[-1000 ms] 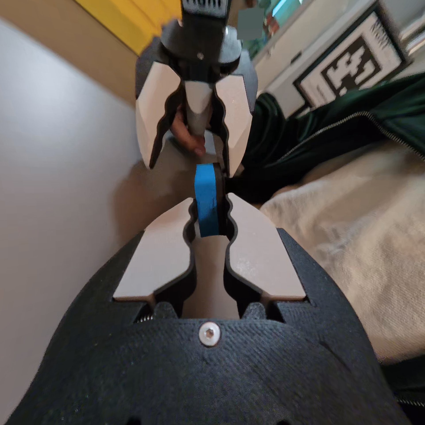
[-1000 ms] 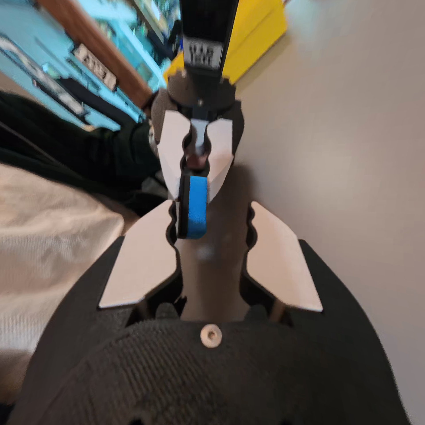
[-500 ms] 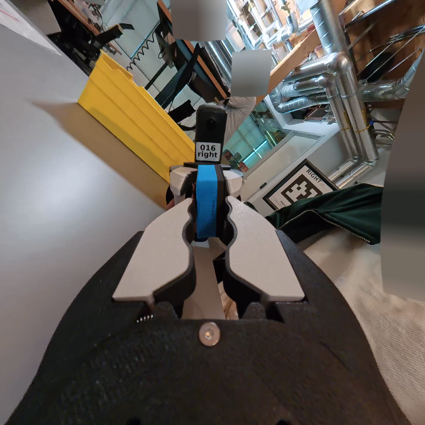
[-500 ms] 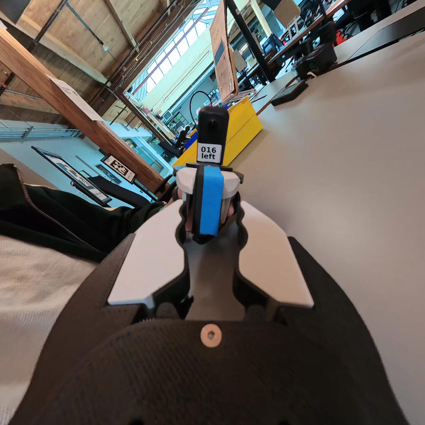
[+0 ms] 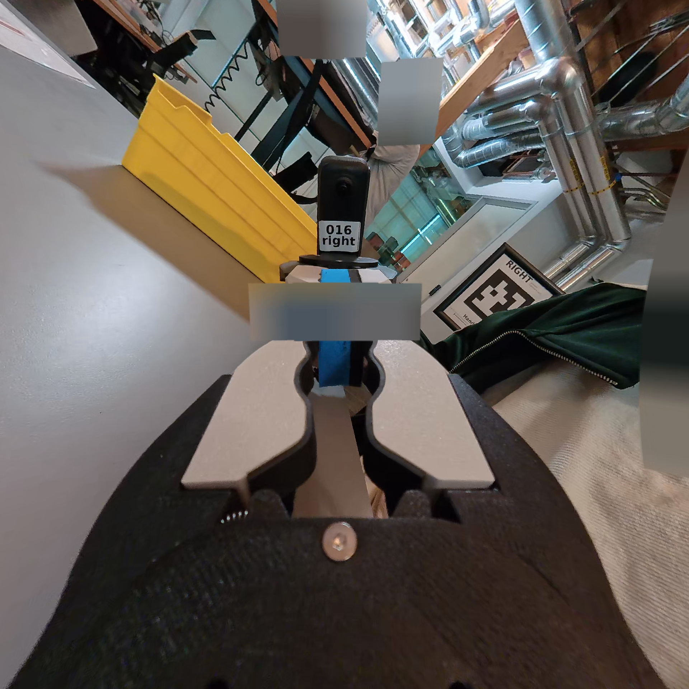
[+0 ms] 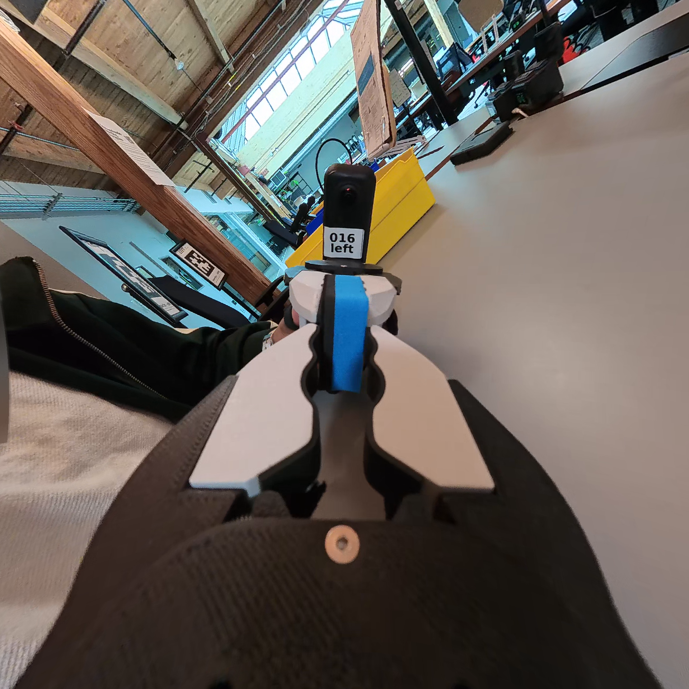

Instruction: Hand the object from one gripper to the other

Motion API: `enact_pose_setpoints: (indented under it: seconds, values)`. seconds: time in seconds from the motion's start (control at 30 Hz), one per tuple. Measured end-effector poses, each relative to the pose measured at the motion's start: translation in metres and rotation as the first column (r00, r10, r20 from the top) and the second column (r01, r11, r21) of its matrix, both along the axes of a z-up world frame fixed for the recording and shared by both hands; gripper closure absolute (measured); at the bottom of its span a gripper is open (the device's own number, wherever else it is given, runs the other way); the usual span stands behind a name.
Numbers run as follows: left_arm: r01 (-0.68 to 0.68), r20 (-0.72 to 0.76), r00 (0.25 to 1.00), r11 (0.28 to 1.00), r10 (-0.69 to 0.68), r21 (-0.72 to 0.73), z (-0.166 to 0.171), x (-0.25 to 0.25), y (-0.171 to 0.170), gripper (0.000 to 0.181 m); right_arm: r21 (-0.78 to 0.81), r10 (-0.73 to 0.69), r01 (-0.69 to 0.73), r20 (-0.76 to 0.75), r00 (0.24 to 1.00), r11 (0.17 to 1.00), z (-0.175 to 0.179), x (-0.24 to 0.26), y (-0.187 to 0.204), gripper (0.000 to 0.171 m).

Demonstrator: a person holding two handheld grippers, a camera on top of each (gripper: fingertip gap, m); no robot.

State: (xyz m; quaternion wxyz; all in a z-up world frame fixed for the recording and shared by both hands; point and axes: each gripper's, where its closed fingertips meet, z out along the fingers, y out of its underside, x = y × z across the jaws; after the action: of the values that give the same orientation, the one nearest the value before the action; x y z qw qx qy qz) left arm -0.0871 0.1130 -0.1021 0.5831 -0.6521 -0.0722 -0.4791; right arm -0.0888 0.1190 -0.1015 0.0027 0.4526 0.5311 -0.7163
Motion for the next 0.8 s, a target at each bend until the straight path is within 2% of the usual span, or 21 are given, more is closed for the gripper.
enact_pose_setpoints:
  seconds: [0.2,0.3,0.4,0.53,0.63,0.8]
  values:
    - [-0.087,-0.083,0.992,0.994,0.092,0.069,0.005,-0.010,0.002,0.117,-0.092,0.001,0.000,0.009,1.000,0.996,0.006,0.000,0.008,0.149]
    - [-0.108,-0.295,0.944,0.984,0.145,0.140,0.006,-0.012,0.000,0.105,-0.202,0.018,-0.011,0.035,0.999,0.979,0.010,0.001,0.013,0.149]
    - [-0.089,-0.545,0.816,0.973,0.193,0.211,0.005,-0.007,-0.004,0.098,-0.285,0.069,-0.039,0.093,0.993,0.958,0.008,0.001,0.013,0.150]
    - [-0.012,-0.731,0.642,0.956,0.233,0.294,0.004,0.007,-0.008,0.103,-0.371,0.176,-0.109,0.154,0.972,0.922,0.003,0.005,0.004,0.149]
    - [0.050,-0.765,0.611,0.954,0.204,0.295,0.000,0.019,-0.010,0.108,-0.396,0.222,-0.137,0.178,0.959,0.908,0.001,0.008,-0.002,0.149]
    - [0.054,-0.811,0.537,0.950,0.232,0.307,-0.001,0.019,-0.010,0.128,-0.410,0.260,-0.164,0.192,0.946,0.897,-0.001,0.010,-0.008,0.149]
